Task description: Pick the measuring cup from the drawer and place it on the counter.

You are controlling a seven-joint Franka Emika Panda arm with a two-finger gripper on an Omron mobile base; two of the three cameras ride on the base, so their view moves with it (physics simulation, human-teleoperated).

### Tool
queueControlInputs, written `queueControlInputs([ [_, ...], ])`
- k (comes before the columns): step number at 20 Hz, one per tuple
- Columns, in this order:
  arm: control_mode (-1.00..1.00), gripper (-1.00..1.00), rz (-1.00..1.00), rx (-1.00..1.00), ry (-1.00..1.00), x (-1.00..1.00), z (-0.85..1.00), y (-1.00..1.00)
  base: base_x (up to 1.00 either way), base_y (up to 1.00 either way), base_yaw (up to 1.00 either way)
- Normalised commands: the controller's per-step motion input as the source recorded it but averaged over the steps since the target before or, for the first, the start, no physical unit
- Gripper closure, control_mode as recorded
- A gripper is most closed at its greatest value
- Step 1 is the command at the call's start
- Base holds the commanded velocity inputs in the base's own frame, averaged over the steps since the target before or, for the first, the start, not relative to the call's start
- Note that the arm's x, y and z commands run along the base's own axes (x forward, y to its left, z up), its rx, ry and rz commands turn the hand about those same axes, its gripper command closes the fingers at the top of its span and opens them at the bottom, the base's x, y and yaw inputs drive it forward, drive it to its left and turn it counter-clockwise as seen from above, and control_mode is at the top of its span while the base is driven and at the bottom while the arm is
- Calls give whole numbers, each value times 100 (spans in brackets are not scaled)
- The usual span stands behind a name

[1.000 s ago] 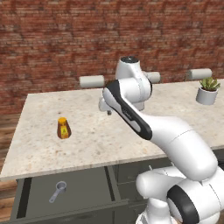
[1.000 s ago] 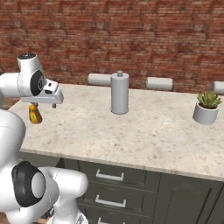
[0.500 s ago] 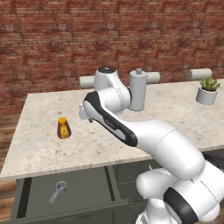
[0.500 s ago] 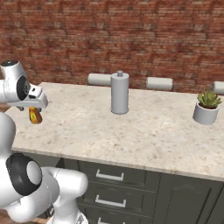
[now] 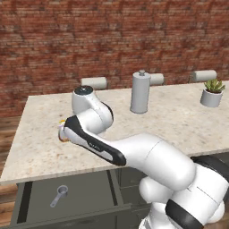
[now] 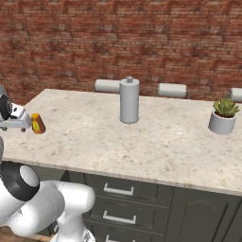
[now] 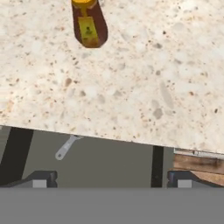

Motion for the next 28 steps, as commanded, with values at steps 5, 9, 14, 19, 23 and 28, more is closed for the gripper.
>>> queueControlInputs([
  [5, -100, -100, 0, 0, 0, -29, -53, 66, 0, 0, 0],
  [9, -100, -100, 0, 0, 0, -19, -51, 62, 0, 0, 0],
  [14, -100, -100, 0, 0, 4, -7, -62, 62, 0, 0, 0],
  [19, -100, -100, 0, 0, 6, -18, -68, 36, 0, 0, 0],
  [23, -100, -100, 0, 0, 4, -22, -68, 9, 0, 0, 0],
  [28, -100, -100, -2, 0, 0, -6, -67, 6, 0, 0, 0],
])
